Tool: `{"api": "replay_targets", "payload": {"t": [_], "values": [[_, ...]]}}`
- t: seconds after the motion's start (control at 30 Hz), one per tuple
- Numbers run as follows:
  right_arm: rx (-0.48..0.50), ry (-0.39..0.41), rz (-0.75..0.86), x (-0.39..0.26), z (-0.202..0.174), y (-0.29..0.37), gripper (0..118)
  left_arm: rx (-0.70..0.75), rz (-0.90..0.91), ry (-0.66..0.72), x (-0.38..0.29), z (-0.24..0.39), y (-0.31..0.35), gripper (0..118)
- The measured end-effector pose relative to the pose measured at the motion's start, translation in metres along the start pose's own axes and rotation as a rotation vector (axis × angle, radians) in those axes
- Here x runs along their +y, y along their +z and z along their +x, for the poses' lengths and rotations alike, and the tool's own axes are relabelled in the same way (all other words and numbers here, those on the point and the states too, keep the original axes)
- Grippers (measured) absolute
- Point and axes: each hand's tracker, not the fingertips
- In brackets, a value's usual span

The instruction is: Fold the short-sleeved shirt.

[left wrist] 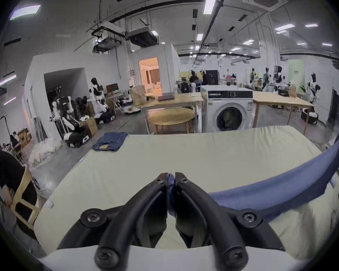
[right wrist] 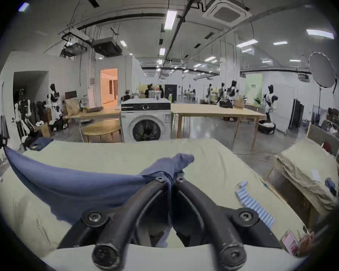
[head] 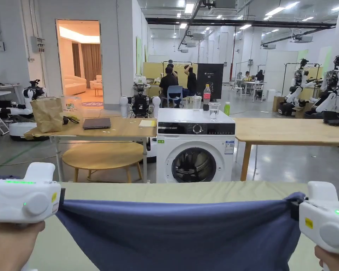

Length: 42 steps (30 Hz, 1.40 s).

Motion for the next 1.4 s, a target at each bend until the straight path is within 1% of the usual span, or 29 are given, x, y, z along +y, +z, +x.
{"api": "replay_targets", "payload": {"t": [0.1,0.13,0.17,0.27,0.3,0.37,0.4,0.47,0.5,0.53,0.57,0.67,0.7,0.73,0.77,0.8,0.87,0.93,0.97,1.03,1.07,1.1,1.13,1.17,1.2,1.23,1.27,1.3,1.4], "values": [[0.017,0.015,0.001,-0.023,0.016,0.041,0,-0.041,0.032,0.005,-0.039,-0.01,0.055,0],[0.033,0.033,-0.003,-0.033,0.02,0.055,0,-0.05,0.026,0.007,-0.054,-0.011,0.072,0],[0.036,0.075,-0.013,-0.046,0.024,0.076,0,-0.082,0.0,-0.008,-0.074,-0.015,0.085,0],[0.076,0.111,-0.068,-0.096,0.038,0.124,0,-0.088,-0.035,-0.029,-0.14,-0.02,0.13,0],[0.069,0.098,-0.073,-0.118,0.041,0.143,0,-0.107,-0.06,-0.031,-0.164,-0.022,0.143,0],[0.07,0.148,-0.146,-0.155,0.045,0.164,0,-0.106,-0.144,-0.016,-0.211,-0.027,0.16,0],[0.071,0.131,-0.167,-0.178,0.048,0.176,0,-0.118,-0.189,0.017,-0.235,-0.032,0.166,0],[0.087,0.143,-0.243,-0.212,0.051,0.189,0,-0.129,-0.255,0.073,-0.272,-0.039,0.171,0],[0.092,0.148,-0.276,-0.229,0.053,0.191,0,-0.133,-0.296,0.07,-0.29,-0.041,0.17,1],[0.104,0.163,-0.311,-0.242,0.053,0.191,1,-0.118,-0.318,0.063,-0.302,-0.042,0.169,4],[0.092,0.177,-0.336,-0.251,0.052,0.192,3,-0.12,-0.31,0.06,-0.31,-0.043,0.168,18],[0.105,0.175,-0.328,-0.242,0.048,0.199,10,-0.083,-0.271,0.016,-0.308,-0.039,0.178,42],[0.131,0.162,-0.276,-0.227,0.042,0.207,42,-0.077,-0.223,-0.001,-0.297,-0.035,0.189,84],[0.166,0.133,-0.236,-0.212,0.037,0.213,78,-0.084,-0.161,-0.006,-0.287,-0.03,0.199,102],[0.216,0.106,-0.154,-0.194,0.027,0.221,106,-0.093,-0.082,-0.013,-0.27,-0.02,0.21,106],[0.249,0.095,-0.048,-0.176,0.015,0.231,118,-0.098,-0.019,-0.028,-0.252,-0.008,0.218,106],[0.23,0.101,0.084,-0.143,-0.014,0.245,118,-0.12,0.085,-0.051,-0.223,0.021,0.233,106],[0.208,0.074,0.143,-0.122,-0.042,0.254,118,-0.171,0.16,-0.051,-0.202,0.047,0.241,106],[0.205,0.056,0.16,-0.118,-0.051,0.256,118,-0.188,0.184,-0.048,-0.197,0.057,0.243,106],[0.154,0.023,0.179,-0.115,-0.072,0.262,118,-0.17,0.208,-0.033,-0.196,0.077,0.244,106],[0.148,0.026,0.161,-0.115,-0.079,0.261,117,-0.166,0.206,-0.032,-0.196,0.082,0.244,103],[0.155,0.03,0.149,-0.117,-0.084,0.26,103,-0.172,0.204,-0.03,-0.199,0.086,0.244,79],[0.169,0.032,0.145,-0.12,-0.087,0.26,69,-0.186,0.195,-0.026,-0.2,0.088,0.244,35],[0.169,0.033,0.147,-0.123,-0.093,0.26,13,-0.191,0.177,-0.027,-0.202,0.091,0.242,0],[0.124,0.064,0.141,-0.126,-0.1,0.257,0,-0.147,0.142,-0.049,-0.206,0.093,0.24,0],[0.093,0.084,0.166,-0.133,-0.102,0.259,0,-0.171,0.18,-0.049,-0.207,0.092,0.241,0],[0.158,0.094,0.156,-0.137,-0.102,0.261,0,-0.226,0.12,-0.027,-0.209,0.085,0.239,0],[0.216,0.075,0.136,-0.14,-0.102,0.262,0,-0.223,0.093,0.003,-0.213,0.079,0.24,0],[0.208,0.093,0.135,-0.145,-0.106,0.264,0,-0.169,0.027,0.001,-0.225,0.041,0.24,0]]}}
